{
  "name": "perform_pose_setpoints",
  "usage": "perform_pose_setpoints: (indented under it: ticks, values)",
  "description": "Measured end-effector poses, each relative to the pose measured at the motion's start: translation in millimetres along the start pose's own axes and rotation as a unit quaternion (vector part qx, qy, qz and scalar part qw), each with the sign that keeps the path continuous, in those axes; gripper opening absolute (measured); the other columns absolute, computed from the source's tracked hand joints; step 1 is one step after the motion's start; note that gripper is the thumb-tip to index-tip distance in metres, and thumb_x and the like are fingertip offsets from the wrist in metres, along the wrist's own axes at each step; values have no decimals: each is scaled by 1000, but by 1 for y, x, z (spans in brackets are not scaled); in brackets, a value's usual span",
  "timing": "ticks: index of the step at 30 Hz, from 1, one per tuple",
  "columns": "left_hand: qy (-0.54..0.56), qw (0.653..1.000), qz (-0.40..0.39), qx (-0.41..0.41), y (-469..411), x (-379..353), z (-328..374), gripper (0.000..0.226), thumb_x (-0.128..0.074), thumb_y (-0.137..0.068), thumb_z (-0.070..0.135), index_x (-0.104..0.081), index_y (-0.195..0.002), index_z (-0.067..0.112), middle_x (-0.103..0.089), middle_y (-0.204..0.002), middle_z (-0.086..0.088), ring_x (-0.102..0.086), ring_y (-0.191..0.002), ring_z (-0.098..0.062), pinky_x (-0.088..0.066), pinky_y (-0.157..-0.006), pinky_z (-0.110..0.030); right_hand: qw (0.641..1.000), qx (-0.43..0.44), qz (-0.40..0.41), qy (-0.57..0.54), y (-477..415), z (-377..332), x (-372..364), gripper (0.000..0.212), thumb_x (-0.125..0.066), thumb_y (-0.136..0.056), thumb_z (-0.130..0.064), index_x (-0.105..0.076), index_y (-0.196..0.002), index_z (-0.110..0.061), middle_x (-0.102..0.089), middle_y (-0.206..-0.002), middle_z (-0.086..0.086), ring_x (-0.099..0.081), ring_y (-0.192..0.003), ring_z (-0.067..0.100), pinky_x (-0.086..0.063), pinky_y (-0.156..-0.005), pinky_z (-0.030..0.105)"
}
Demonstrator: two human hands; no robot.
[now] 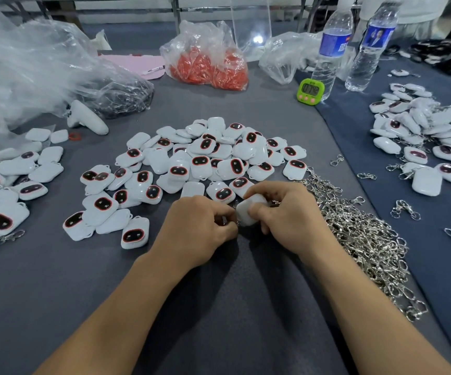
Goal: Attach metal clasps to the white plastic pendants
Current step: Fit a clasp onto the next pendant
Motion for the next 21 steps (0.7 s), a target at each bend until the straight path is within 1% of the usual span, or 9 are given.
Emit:
perform_pose_setpoints:
  ticks: [3,9,11,13,15,18,20,21]
  values:
    - [-6,1000,0,0,1,0,1,5,-75,-79,38,-77,-83,38,-60,-58,16,-57,-63,-1,-32,-54,-11,1000,7,0,0,-2,0,0,32,-70,-78,-12,-72,-87,-43,-61,-54,-21,-54,-51,3,-45,-61,23]
    - [-16,1000,0,-6,1,0,3,12,-75,-80,40,-78,-91,38,-58,-63,17,-55,-63,4,-31,-57,-10,999,26,-18,22,-1,-1,0,27,-66,-76,-15,-73,-85,-39,-64,-62,-17,-53,-49,3,-43,-57,23]
    - [-11,1000,0,-4,2,0,3,13,-76,-80,40,-78,-92,39,-59,-63,20,-57,-63,4,-31,-56,-8,999,21,-22,17,0,-2,0,24,-63,-74,-18,-73,-84,-38,-66,-64,-12,-53,-49,4,-46,-56,25]
    - [-1,1000,6,-4,2,0,2,10,-76,-79,39,-78,-89,39,-59,-61,22,-59,-69,5,-31,-54,-8,1000,4,-30,-6,1,-1,-1,23,-63,-75,-17,-73,-85,-36,-70,-66,-3,-55,-48,9,-50,-55,29]
    - [8,1000,19,-6,4,1,2,8,-77,-78,37,-78,-86,39,-60,-60,23,-60,-74,8,-35,-54,-8,998,-31,-30,-48,2,0,-3,21,-65,-81,-10,-74,-86,-29,-70,-61,7,-57,-45,15,-45,-49,27]
    - [59,995,83,13,4,3,1,9,-82,-75,28,-78,-78,36,-63,-58,21,-61,-65,6,-40,-58,-6,982,-90,-15,-166,2,0,-5,19,-63,-89,2,-73,-88,-14,-64,-56,13,-50,-40,19,-36,-39,25]
    - [117,985,122,35,3,4,0,13,-83,-74,24,-77,-76,35,-67,-63,21,-63,-61,3,-42,-58,-7,963,-117,-14,-241,1,-3,-5,17,-60,-92,5,-71,-92,-7,-63,-61,16,-48,-41,20,-34,-37,24]
    - [149,980,125,44,2,5,0,15,-85,-75,23,-77,-76,36,-69,-65,22,-64,-61,2,-43,-58,-7,951,-131,-19,-278,1,-5,-4,16,-59,-93,5,-71,-93,-6,-65,-64,17,-49,-41,19,-34,-36,23]
Point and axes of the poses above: each hand's wrist, its own y-axis away from the middle knuckle, its own x-axis out of the back of the hand, z = x × y, the point moved 2 cm from there along -y, towards the middle knuckle
